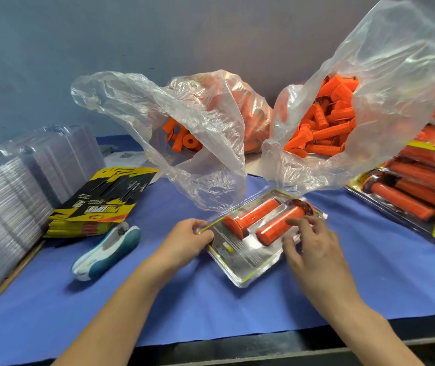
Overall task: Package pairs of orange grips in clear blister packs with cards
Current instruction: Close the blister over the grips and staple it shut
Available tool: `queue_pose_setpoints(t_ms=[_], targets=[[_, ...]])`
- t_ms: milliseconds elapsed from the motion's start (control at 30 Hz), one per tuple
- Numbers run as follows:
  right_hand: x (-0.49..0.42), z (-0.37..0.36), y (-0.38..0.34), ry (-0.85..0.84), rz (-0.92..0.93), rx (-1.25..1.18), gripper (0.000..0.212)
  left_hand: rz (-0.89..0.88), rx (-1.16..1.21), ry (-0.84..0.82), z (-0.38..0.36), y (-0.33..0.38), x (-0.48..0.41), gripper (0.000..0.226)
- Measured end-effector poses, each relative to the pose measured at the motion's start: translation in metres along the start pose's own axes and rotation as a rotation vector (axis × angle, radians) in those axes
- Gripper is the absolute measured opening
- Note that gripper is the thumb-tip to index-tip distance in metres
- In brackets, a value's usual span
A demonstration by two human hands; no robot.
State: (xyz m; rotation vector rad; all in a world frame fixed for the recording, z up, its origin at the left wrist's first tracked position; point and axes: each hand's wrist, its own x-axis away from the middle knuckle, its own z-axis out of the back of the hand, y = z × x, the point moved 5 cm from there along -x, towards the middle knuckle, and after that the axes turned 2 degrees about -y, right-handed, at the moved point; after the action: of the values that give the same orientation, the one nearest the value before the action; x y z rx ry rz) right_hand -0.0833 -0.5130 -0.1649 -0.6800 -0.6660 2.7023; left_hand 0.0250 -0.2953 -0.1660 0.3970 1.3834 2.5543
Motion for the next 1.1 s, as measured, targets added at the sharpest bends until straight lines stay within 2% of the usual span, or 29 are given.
queue_pose_setpoints(t_ms=[33,133,200,267,333,367,433,500,533,633,733,800,900,1000,1100], targets=[[-0.001,-0.006,0.001,-0.044,-0.022,-0.042,0.031,0.005,0.028,-0.090,-0.001,0.000,0.001,0.006],[-0.008,-0.012,0.000,-0.135,-0.012,-0.209,0.036,0.055,0.009,-0.511,-0.013,0.002,0.021,0.015],[-0.012,-0.014,-0.007,-0.223,0.068,-0.327,0.036,0.115,-0.046,-0.641,-0.021,0.000,0.036,0.020],[-0.016,-0.017,-0.011,-0.336,0.114,-0.376,0.039,0.160,-0.035,-0.602,-0.026,0.000,0.043,0.022],[-0.019,-0.018,-0.011,-0.391,0.128,-0.364,0.039,0.130,0.003,-0.507,-0.028,0.003,0.046,0.022],[-0.020,-0.018,-0.011,-0.374,0.137,-0.329,0.039,0.106,0.026,-0.445,-0.030,0.004,0.047,0.022],[-0.019,-0.010,-0.019,-0.215,0.207,-0.230,0.034,0.089,0.115,-0.315,-0.036,0.008,0.048,0.023],[-0.006,0.000,-0.040,-0.042,0.367,-0.168,0.022,0.129,0.293,-0.209,-0.048,0.011,0.049,0.026],[0.004,0.002,-0.049,-0.012,0.461,-0.136,0.019,0.164,0.404,-0.155,-0.053,0.012,0.050,0.026],[0.026,-0.007,-0.059,-0.073,0.695,0.029,0.025,0.271,0.756,-0.046,-0.061,0.012,0.055,0.020],[0.029,-0.011,-0.052,-0.149,0.797,0.117,0.034,0.336,0.896,-0.083,-0.062,0.009,0.060,0.021],[0.029,-0.010,-0.048,-0.122,0.835,0.111,0.023,0.341,0.883,-0.142,-0.059,0.008,0.061,0.017],[0.032,-0.007,-0.042,-0.082,0.850,0.102,0.026,0.296,0.611,-0.208,-0.053,0.006,0.058,0.018],[0.034,-0.003,-0.039,-0.079,0.849,0.089,0.024,0.273,0.438,-0.178,-0.047,0.004,0.054,0.021],[0.030,0.001,-0.037,-0.094,0.836,0.111,0.024,0.266,0.394,-0.078,-0.033,0.003,0.045,0.021]])
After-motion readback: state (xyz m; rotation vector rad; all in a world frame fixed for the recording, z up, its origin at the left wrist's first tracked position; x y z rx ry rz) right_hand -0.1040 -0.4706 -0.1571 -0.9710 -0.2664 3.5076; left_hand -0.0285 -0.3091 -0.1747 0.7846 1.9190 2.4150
